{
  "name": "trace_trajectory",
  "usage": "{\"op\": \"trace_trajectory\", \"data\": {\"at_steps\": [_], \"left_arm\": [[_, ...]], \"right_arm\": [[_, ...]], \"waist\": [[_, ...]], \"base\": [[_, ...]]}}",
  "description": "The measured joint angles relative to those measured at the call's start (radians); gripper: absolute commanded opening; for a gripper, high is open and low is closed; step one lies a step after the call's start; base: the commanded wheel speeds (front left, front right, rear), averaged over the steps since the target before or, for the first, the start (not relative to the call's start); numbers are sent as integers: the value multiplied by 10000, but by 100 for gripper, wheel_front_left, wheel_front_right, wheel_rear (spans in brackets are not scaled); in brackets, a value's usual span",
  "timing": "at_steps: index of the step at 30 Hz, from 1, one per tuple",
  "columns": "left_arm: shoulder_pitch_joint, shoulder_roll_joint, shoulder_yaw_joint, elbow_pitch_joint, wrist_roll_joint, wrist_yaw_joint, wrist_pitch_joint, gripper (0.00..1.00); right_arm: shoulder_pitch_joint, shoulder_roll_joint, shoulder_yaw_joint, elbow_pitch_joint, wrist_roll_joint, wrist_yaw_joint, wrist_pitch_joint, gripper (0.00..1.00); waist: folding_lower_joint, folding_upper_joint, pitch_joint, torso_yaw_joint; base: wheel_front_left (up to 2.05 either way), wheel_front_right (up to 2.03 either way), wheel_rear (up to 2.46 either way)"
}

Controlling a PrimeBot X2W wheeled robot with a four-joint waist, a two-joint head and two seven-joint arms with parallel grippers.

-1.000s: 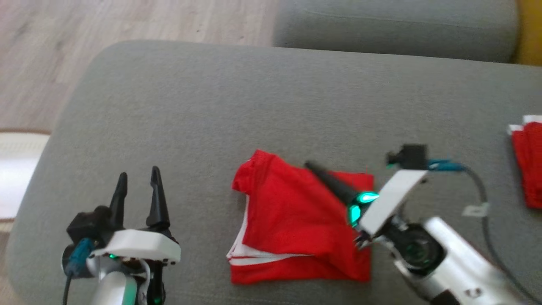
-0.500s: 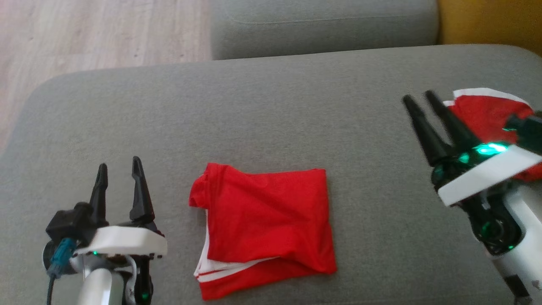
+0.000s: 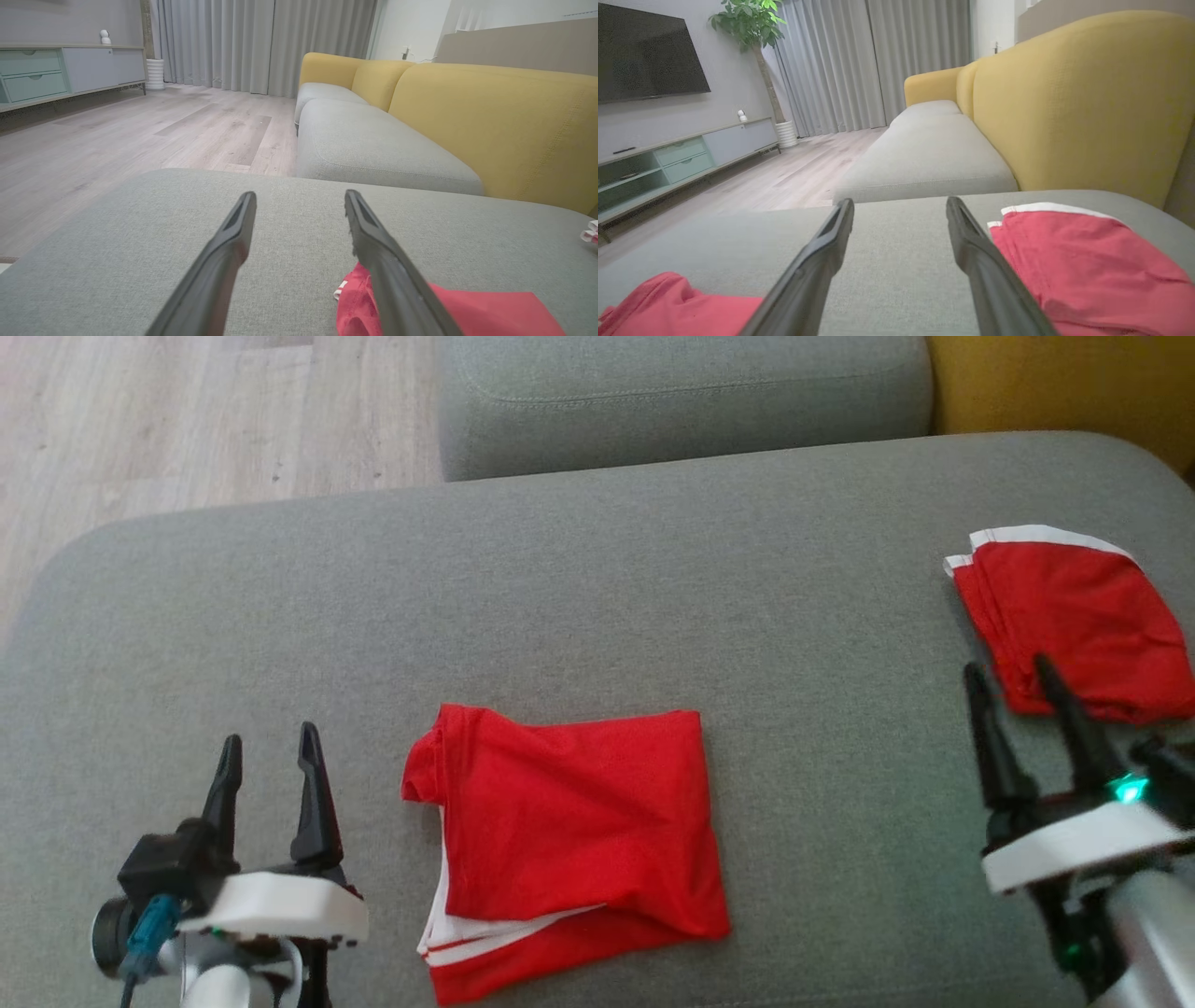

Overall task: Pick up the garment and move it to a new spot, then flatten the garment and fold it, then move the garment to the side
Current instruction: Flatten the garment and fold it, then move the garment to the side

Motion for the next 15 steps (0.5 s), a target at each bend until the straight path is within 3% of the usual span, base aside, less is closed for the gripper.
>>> {"op": "trace_trajectory", "data": {"at_steps": [3, 9, 15], "left_arm": [[43, -6, 15, -10, 0, -4, 0, 100], [44, -25, 15, -8, 0, -25, 0, 100], [37, -56, -73, 46, -2, -119, 0, 100]], "right_arm": [[263, 489, -86, 59, -307, 0, 0, 100], [312, 612, 128, 121, -614, 0, 35, 100], [78, 798, 1789, 462, 376, 0, 2057, 100]], "waist": [[0, 0, -10, 53], [0, 0, -62, 168], [0, 0, -83, 461]], "base": [[0, 0, 0], [0, 0, 0], [0, 0, 0]]}}
